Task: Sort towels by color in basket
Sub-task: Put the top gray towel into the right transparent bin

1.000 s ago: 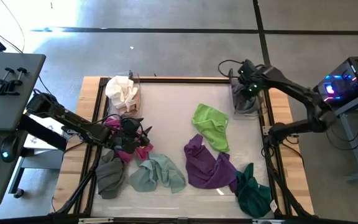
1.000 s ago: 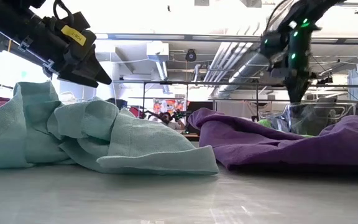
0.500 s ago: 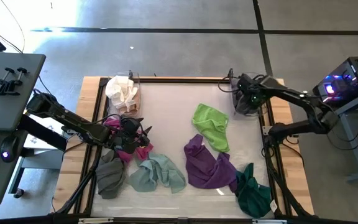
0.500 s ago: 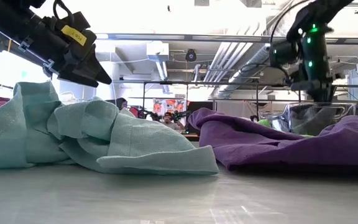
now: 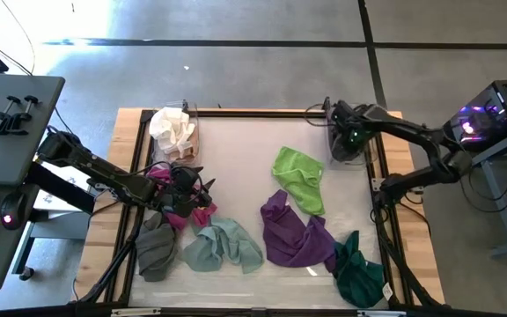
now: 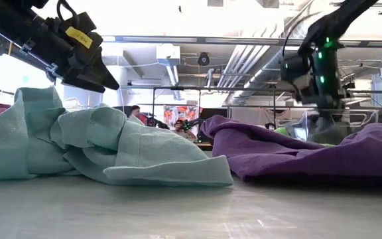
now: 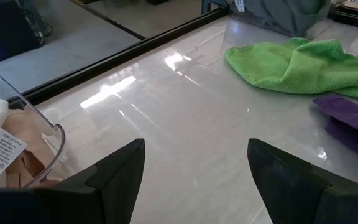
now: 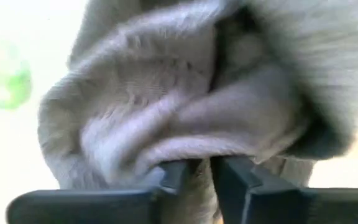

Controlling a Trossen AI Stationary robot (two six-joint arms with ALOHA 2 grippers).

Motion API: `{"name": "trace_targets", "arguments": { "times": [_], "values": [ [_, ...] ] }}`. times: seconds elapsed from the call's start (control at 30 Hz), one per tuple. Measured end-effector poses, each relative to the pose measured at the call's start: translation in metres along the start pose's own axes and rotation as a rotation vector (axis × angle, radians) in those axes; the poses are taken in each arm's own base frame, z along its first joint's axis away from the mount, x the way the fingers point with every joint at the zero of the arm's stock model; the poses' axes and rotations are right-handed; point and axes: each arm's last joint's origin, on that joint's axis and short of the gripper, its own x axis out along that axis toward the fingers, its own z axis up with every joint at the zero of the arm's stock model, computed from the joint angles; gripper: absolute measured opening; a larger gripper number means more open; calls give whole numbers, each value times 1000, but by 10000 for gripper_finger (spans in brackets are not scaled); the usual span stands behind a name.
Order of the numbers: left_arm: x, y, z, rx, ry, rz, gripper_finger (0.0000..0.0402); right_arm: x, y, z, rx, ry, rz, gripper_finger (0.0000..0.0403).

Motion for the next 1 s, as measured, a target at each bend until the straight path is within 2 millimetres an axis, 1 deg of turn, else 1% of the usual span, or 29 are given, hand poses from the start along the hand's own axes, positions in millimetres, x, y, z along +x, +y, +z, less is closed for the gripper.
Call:
{"name": "trace_targets", "arguments": {
  "times": [0.13, 0.2, 0.3, 0.37, 0.43, 0.53, 0.7, 0.8, 0.83, 0.9, 1.0],
  "values": [
    [0, 0, 0, 0, 2, -1, 273, -28, -6, 1, 6, 12, -13, 106],
    [0, 0, 0, 0, 3, -3, 273, -43, -9, 2, 31, -22, -11, 120],
    [0, 0, 0, 0, 3, -3, 273, -53, -11, 7, 52, -87, -37, 127],
    [0, 0, 0, 0, 3, -3, 273, -56, -13, 14, 73, -191, -85, 127],
    [0, 0, 0, 0, 3, -3, 273, -52, -16, 19, 99, -256, -120, 123],
    [0, 0, 0, 1, 4, -3, 273, -34, -18, 23, 132, -272, -105, 109],
    [0, 0, 0, 0, 4, -3, 273, 5, -20, 23, 152, -208, -83, 78],
    [0, 0, 0, 0, 4, -3, 273, 22, -21, 24, 144, -184, -77, 69],
    [0, 0, 0, 0, 4, -3, 273, 26, -21, 25, 130, -168, -81, 68],
    [0, 0, 0, 0, 4, -4, 273, 27, -20, 26, 104, -161, -85, 69],
    [0, 0, 0, 0, 4, -5, 273, 19, -22, 27, 86, -158, -86, 83]
  ]
}}
